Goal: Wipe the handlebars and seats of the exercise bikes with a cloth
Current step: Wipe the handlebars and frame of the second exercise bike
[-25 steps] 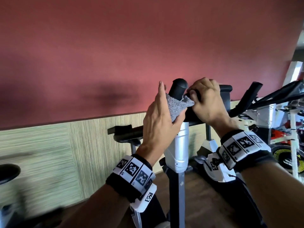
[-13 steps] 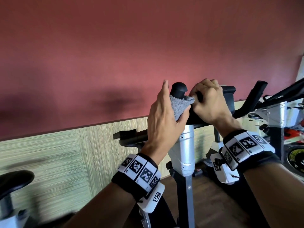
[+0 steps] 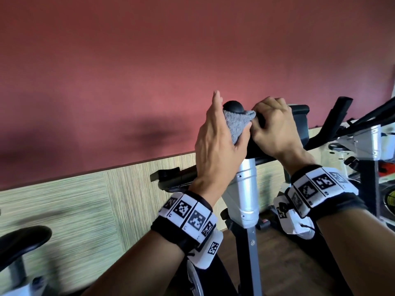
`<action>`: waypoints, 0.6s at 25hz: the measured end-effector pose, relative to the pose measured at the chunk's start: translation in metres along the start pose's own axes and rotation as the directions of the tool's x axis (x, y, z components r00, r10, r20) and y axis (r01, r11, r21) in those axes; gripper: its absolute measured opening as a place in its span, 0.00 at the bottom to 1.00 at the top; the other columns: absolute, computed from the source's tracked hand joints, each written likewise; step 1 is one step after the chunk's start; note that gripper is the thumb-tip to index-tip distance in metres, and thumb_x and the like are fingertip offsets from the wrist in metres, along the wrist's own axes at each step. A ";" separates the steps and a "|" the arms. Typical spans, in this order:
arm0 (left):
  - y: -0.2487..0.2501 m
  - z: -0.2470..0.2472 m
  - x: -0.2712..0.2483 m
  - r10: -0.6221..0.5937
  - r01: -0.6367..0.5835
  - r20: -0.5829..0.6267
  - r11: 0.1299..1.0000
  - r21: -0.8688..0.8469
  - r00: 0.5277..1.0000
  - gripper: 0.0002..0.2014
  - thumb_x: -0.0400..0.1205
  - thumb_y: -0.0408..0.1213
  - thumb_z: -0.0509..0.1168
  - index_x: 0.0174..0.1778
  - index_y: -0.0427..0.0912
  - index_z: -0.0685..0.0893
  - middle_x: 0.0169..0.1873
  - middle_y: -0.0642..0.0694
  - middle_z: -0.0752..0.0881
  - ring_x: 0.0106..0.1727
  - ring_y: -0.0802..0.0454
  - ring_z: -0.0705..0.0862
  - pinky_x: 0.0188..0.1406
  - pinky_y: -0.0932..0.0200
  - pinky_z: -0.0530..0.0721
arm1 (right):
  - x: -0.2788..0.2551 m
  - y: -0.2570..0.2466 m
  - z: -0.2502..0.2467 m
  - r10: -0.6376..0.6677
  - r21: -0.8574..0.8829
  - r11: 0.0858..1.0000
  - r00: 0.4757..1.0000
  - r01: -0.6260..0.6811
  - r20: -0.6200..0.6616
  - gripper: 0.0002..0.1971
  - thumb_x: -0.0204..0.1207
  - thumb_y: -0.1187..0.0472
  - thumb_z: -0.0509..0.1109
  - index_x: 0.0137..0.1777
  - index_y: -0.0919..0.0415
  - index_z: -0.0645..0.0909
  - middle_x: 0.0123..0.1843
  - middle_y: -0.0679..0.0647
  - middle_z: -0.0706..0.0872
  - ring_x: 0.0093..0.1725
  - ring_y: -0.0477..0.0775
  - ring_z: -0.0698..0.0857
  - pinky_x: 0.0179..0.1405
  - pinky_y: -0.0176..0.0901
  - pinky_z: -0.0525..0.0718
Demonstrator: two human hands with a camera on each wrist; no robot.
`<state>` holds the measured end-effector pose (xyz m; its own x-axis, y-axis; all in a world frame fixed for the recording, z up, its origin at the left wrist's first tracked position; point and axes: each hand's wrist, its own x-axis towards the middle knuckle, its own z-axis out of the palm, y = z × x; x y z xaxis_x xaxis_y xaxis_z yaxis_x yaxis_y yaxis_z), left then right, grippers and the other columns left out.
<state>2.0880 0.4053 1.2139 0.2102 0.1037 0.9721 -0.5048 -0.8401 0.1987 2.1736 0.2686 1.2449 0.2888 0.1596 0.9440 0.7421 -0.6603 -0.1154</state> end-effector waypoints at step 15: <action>-0.014 -0.002 -0.027 0.004 -0.003 -0.002 0.998 0.057 1.000 0.40 0.84 0.48 0.68 0.87 0.37 0.56 0.79 0.34 0.76 0.74 0.40 0.81 0.68 0.45 0.85 | -0.003 0.003 0.006 -0.002 0.093 0.996 1.000 0.005 -0.029 0.10 0.76 0.59 0.64 0.42 0.63 0.85 0.48 0.60 0.84 0.54 0.63 0.74 0.63 0.56 0.73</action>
<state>2.0875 0.4154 1.1856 0.2063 0.1020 0.9732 -0.4568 -0.8695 0.1880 2.1789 0.2704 1.2400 0.2697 0.1395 0.9528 0.7963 -0.5886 -0.1393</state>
